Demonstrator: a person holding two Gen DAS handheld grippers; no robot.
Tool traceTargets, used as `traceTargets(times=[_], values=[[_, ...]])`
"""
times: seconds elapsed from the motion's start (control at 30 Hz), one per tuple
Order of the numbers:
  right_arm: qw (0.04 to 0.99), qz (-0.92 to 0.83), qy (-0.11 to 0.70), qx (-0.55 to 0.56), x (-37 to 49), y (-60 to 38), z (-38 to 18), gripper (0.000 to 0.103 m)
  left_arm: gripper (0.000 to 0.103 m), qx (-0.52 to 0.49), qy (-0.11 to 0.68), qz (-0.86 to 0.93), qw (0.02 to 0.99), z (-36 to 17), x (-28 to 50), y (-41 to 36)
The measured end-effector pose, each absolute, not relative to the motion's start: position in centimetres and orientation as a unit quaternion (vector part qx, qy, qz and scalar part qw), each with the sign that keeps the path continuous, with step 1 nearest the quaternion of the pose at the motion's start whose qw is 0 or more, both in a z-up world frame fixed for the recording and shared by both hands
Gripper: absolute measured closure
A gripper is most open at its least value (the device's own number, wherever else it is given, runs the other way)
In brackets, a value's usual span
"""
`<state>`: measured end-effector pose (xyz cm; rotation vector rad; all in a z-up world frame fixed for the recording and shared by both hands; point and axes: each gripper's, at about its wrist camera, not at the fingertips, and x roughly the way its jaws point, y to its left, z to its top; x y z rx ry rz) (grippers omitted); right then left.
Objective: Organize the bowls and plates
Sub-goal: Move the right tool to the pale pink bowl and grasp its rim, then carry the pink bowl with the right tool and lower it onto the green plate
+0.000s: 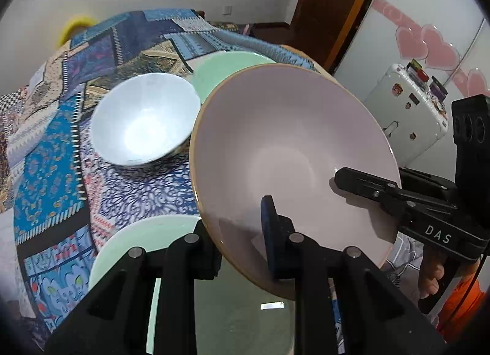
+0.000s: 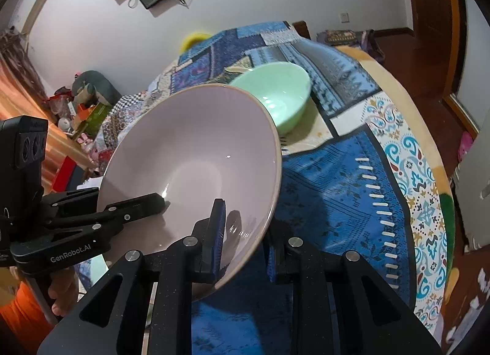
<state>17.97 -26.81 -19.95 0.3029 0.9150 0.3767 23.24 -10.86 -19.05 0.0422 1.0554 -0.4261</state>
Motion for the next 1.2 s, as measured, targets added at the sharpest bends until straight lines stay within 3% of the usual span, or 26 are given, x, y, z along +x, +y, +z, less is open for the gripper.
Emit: traceTargets(times=[0.5,1.2], values=[[0.866,0.238,0.424,0.118,18.0,-20.5,-18.3,0.082,0.081,-0.014,0.476,-0.154,0.866,-16.4,19.3,-3.3],[0.822,0.350,0.444,0.063,18.6,-7.2,-19.6,0.082,0.081,-0.067,0.462,-0.041,0.883,-17.3,13.3,10.4]])
